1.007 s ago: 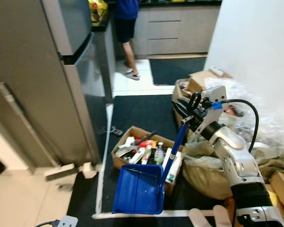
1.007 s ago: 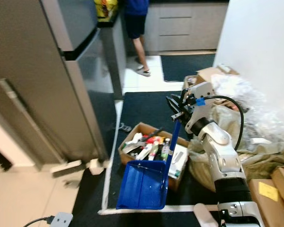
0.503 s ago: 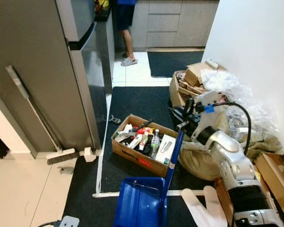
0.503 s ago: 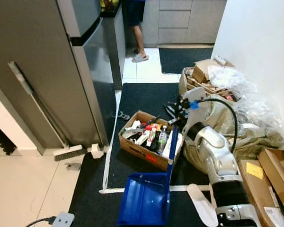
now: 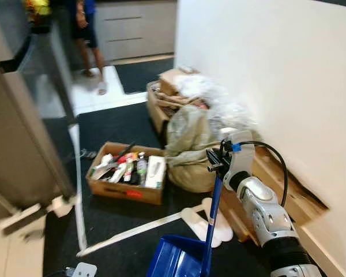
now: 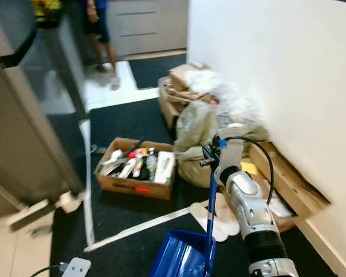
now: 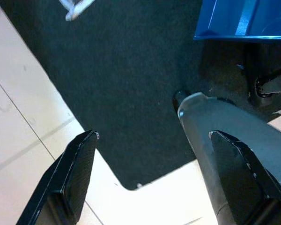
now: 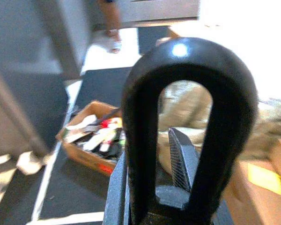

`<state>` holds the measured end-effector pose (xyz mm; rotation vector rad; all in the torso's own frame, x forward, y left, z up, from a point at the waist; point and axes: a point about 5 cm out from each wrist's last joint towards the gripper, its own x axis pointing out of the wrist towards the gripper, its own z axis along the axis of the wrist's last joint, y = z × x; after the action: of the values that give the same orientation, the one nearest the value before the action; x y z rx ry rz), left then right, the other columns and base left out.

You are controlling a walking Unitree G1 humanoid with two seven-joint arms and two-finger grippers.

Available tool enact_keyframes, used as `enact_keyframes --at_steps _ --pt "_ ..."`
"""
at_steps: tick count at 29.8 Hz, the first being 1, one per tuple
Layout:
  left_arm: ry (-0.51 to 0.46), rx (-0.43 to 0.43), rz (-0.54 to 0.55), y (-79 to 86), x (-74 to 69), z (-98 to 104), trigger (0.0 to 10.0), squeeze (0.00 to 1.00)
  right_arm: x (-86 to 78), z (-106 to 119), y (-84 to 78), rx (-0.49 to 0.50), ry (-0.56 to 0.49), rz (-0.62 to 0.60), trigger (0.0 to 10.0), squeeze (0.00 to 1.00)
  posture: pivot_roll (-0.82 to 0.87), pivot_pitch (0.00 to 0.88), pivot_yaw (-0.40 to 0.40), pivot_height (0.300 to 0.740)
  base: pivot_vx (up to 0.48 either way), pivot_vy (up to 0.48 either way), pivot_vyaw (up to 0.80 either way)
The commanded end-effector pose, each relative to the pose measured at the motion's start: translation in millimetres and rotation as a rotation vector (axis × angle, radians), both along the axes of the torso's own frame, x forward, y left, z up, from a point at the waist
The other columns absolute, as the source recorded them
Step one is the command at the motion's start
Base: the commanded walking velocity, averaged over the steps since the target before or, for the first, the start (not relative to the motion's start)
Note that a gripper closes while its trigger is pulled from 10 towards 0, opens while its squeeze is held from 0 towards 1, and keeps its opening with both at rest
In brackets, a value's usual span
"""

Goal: Sweep floor

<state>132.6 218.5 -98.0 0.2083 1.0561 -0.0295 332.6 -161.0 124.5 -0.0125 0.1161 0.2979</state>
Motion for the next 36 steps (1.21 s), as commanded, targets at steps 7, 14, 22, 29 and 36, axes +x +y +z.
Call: enact_keyframes --at_steps 7,14,22,29,36 --pt "0.007 0.007 -0.013 1.6 -2.5 -0.5 10.0 0.0 -3.6 -26.2 8.8 0.148 0.124 -0.016 10.0 0.0 0.02 0.024 0.009 0.74 0.0 0.0 -0.8" --pt "0.017 0.012 -0.02 2.8 -7.9 -1.7 10.0 0.0 -1.2 -29.0 33.9 0.344 0.112 0.059 10.0 0.0 0.03 0.051 0.016 0.74 0.0 0.0 -0.23" --pt "0.038 0.023 -0.03 6.6 -22.1 -4.6 10.0 0.0 -1.6 -33.9 60.0 0.365 0.056 0.156 10.0 0.0 0.07 0.116 0.03 0.74 0.0 0.0 0.0" --pt "0.071 0.048 -0.043 14.0 -42.2 -7.4 10.0 0.0 -2.3 -34.5 71.8 0.222 -0.024 0.174 10.0 0.0 0.12 0.18 0.042 0.74 0.0 0.0 0.0" --pt "0.084 0.088 -0.042 29.9 -60.1 -5.9 10.0 0.0 2.9 -22.0 79.4 0.029 -0.179 0.164 10.0 0.0 0.15 0.245 0.051 0.74 0.0 0.0 0.0"
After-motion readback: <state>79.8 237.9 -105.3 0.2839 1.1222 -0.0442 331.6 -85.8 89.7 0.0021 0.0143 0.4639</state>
